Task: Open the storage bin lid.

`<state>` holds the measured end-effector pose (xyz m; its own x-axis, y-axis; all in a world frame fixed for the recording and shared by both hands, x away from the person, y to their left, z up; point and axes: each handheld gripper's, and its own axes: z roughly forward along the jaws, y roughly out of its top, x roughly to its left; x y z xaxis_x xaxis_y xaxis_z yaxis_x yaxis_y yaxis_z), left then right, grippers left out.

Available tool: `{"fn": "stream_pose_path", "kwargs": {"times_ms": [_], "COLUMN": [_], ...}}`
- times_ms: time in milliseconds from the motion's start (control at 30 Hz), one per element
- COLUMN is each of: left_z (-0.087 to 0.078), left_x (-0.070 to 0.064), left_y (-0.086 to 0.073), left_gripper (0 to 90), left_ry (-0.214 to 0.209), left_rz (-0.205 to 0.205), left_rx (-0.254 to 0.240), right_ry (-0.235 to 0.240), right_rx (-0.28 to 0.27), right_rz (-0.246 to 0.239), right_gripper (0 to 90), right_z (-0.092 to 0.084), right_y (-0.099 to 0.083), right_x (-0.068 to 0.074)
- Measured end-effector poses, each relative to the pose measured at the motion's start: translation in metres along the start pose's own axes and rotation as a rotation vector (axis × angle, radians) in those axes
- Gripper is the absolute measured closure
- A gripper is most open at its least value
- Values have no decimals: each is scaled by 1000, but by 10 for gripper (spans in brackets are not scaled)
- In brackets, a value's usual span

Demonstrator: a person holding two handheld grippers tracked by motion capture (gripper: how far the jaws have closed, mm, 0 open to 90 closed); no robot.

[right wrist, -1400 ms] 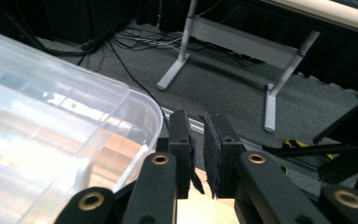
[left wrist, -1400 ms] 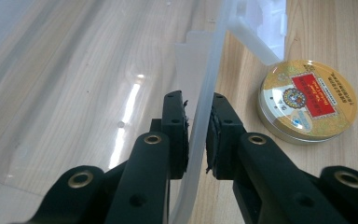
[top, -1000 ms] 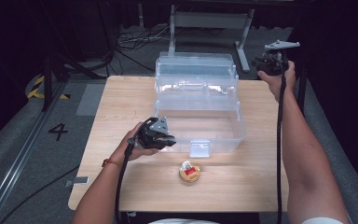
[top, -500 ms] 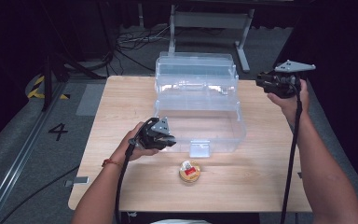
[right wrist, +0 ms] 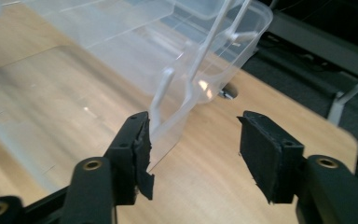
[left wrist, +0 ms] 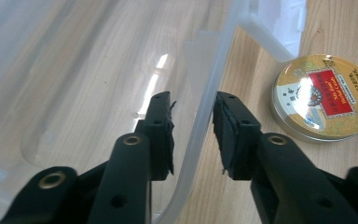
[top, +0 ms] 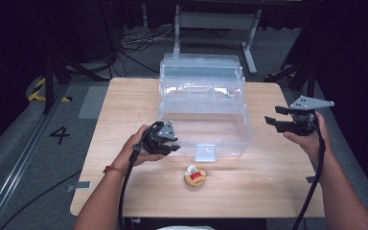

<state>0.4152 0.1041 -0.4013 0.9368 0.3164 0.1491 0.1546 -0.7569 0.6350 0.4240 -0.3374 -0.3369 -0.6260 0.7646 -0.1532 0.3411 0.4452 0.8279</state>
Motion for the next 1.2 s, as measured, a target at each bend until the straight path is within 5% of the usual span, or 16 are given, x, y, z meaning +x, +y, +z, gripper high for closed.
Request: {"fn": "stream_pose_path", "kwargs": {"times_ms": [100, 200, 367, 600, 900, 1200], "left_z": [-6, -17, -35, -54, -70, -56], "left_x": [-3, -4, -3, -9, -20, -23], "left_y": [2, 5, 6, -3, -35, -76], "left_gripper": [615, 516, 408, 263, 235, 235], "left_ry": [35, 73, 149, 247, 284, 268], "left_rz": [11, -23, -53, -78, -85, -143], "left_rx": [-2, -22, -75, -86, -62, 16], "right_ry": [16, 36, 72, 130, 189, 241], "right_rx": [18, 43, 86, 122, 172, 203], "right_rz": [5, 6, -26, -61, -99, -144], "right_gripper": [372, 349, 323, 298, 287, 285], "right_z": [-3, -6, -9, -9, -7, -3], "right_y": [-13, -20, -24, -26, -29, -29], "right_x": [7, 16, 31, 50, 72, 95]}}
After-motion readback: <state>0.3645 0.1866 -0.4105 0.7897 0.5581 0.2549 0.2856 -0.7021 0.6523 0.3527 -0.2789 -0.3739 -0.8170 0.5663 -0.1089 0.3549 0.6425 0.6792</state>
